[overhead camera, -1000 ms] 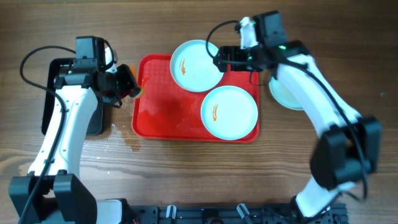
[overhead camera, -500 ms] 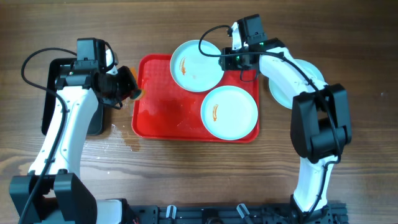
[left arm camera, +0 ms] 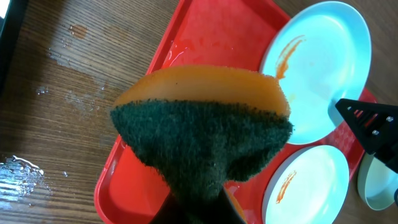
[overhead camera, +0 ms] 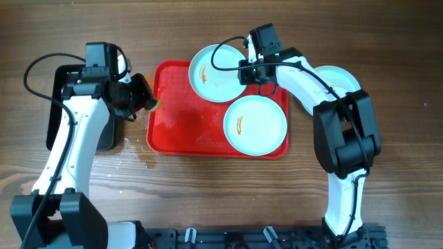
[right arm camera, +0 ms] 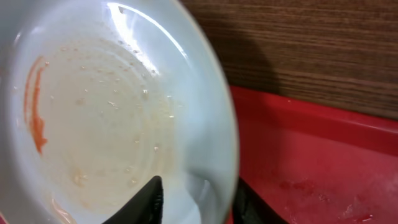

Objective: Clean dirty plates on tray and stack at the side
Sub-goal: 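Move the right gripper to the rim of the back plate, then drag the back plate toward the left gripper with the right gripper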

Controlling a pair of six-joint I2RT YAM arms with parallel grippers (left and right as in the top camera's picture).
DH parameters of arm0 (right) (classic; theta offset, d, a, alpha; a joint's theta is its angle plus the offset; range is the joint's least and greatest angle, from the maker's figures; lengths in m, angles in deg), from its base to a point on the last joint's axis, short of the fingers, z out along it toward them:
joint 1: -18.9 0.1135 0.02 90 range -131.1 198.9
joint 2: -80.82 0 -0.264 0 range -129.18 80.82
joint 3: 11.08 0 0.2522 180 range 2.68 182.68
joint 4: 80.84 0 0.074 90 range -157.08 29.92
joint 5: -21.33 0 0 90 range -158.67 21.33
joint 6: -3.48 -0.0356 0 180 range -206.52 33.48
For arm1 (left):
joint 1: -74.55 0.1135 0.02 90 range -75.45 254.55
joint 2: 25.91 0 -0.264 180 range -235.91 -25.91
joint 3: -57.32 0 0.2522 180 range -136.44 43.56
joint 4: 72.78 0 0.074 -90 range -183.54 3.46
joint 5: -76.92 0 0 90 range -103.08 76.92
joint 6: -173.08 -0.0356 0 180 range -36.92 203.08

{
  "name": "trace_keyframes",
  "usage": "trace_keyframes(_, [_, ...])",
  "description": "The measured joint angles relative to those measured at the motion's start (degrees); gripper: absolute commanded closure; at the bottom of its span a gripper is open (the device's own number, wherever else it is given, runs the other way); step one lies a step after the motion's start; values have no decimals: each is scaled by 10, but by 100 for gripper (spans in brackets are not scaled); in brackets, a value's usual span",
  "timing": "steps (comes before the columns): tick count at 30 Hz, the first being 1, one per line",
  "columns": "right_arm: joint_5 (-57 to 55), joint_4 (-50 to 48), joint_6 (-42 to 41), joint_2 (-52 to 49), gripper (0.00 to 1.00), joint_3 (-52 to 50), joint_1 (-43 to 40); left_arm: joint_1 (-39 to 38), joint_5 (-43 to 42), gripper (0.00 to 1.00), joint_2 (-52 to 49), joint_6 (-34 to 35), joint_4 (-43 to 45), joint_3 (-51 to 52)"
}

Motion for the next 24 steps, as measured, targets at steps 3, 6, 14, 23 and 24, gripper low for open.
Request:
trace_keyframes(3, [-2, 0, -7, -5, 96, 0, 0, 0, 0, 96, 0, 0, 0, 0])
trace_keyframes(6, [6, 0, -12, -14, 96, 0, 0, 0, 0, 96, 0, 0, 0, 0])
trace_keyframes(14, [59, -1, -16, -15, 96, 3, 33, 0, 0, 96, 0, 0, 0, 0])
trace_keyframes(23, [95, 39, -71, -16, 96, 14, 99, 0, 0, 96, 0, 0, -2, 0])
trace_keyframes(24, [95, 45, -76, -16, 96, 14, 102, 0, 0, 96, 0, 0, -5, 0])
